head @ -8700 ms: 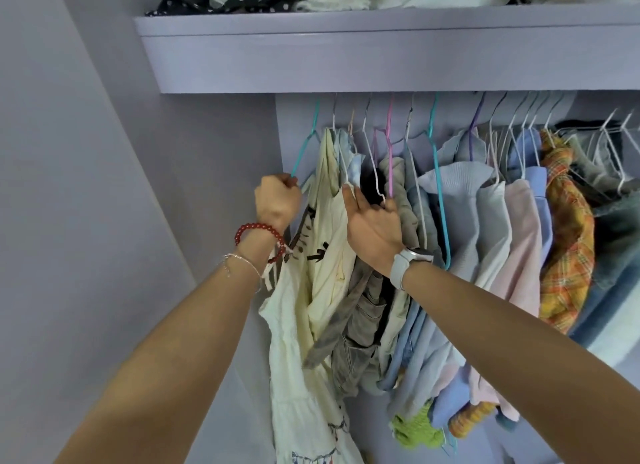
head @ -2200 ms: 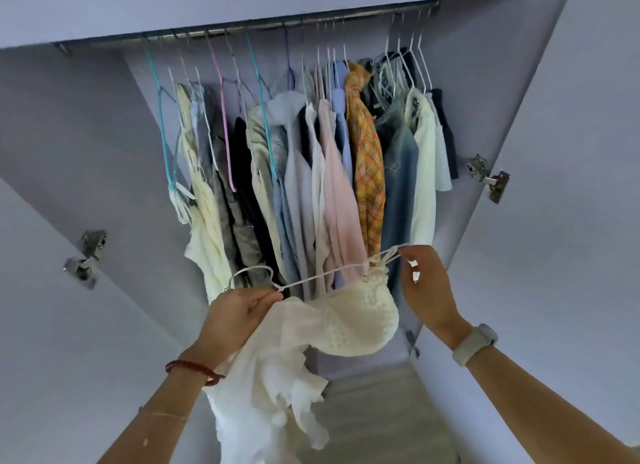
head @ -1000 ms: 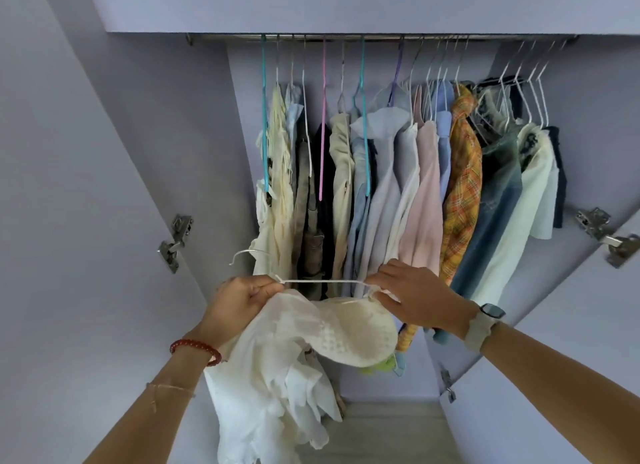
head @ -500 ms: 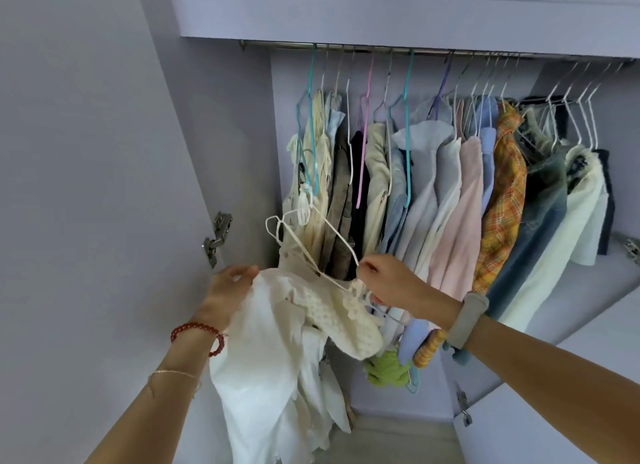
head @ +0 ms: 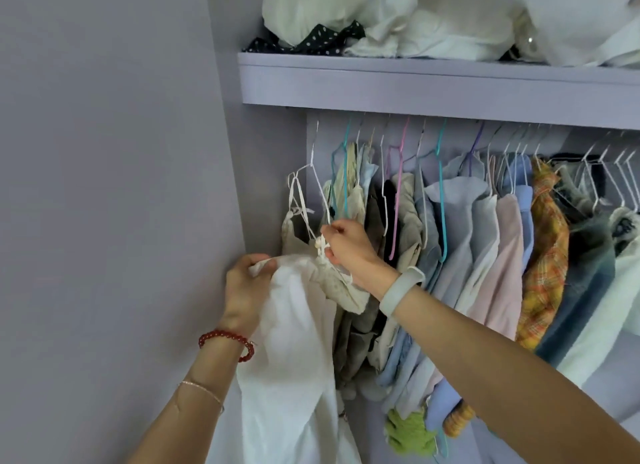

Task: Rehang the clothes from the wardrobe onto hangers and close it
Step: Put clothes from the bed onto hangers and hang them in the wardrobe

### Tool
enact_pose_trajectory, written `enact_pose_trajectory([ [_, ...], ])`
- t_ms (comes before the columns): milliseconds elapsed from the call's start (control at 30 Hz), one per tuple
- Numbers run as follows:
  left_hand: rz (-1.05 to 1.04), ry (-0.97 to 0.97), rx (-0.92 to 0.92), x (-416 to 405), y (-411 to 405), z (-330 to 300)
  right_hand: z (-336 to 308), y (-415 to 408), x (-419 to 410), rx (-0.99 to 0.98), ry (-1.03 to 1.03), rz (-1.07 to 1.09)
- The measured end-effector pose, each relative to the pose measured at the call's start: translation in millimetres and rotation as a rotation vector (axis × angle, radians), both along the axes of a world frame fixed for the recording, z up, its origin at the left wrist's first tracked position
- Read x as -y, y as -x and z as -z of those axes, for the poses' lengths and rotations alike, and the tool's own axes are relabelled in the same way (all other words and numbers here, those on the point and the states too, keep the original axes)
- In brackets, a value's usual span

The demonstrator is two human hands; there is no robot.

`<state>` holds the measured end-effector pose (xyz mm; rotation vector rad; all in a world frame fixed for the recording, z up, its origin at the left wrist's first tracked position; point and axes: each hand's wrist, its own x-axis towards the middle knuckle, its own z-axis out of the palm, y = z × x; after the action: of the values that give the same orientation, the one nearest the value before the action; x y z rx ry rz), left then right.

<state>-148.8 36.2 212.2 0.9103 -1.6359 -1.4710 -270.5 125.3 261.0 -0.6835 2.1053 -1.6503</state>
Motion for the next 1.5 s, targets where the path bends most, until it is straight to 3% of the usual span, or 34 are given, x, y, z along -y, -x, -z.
enact_pose_trajectory([
  [267, 0.018, -0.012, 0.028, 18.5, 42.0, 0.4, 9.8, 34.7, 66.9, -0.089, -0.007, 0.135],
  [467, -0.018, -0.056, 0.098, 35.2, 92.3, 12.9, 36.4, 89.7, 33.5, -0.386, -0.063, 0.326],
  [667, -0.154, 0.227, 0.174, 54.0, 173.3, -14.7, 49.7, 109.5, 13.3, -0.556, -0.136, 0.271],
  [800, -0.171, 0.431, 0.031, 77.2, 215.4, -49.2, 50.9, 112.6, 16.9, -0.632, -0.140, 0.225],
  [900, -0.026, 0.546, -0.116, 91.4, 236.2, -59.0, 51.7, 113.8, 25.4, -0.690, -0.156, 0.224],
  [1100, 0.152, 0.765, 0.117, 115.8, 225.9, 11.9, 57.3, 117.4, 43.3, -0.612, -0.129, 0.211],
  [1233, 0.290, 0.960, 0.491, 132.4, 220.1, 39.8, 58.8, 119.4, 40.9, -0.667, -0.048, 0.182],
  [1300, 0.311, 1.021, 0.589, 139.3, 226.0, 33.2, 60.3, 120.5, 39.2, -0.659, -0.021, 0.189],
  [1400, 0.243, 0.890, 0.495, 148.3, 242.5, 10.2, 60.3, 125.2, 38.7, -0.611, 0.011, 0.244],
  [1500, 0.225, 0.474, 0.314, 149.7, 257.5, -3.4, 56.8, 128.8, 41.1, -0.577, -0.012, 0.265],
])
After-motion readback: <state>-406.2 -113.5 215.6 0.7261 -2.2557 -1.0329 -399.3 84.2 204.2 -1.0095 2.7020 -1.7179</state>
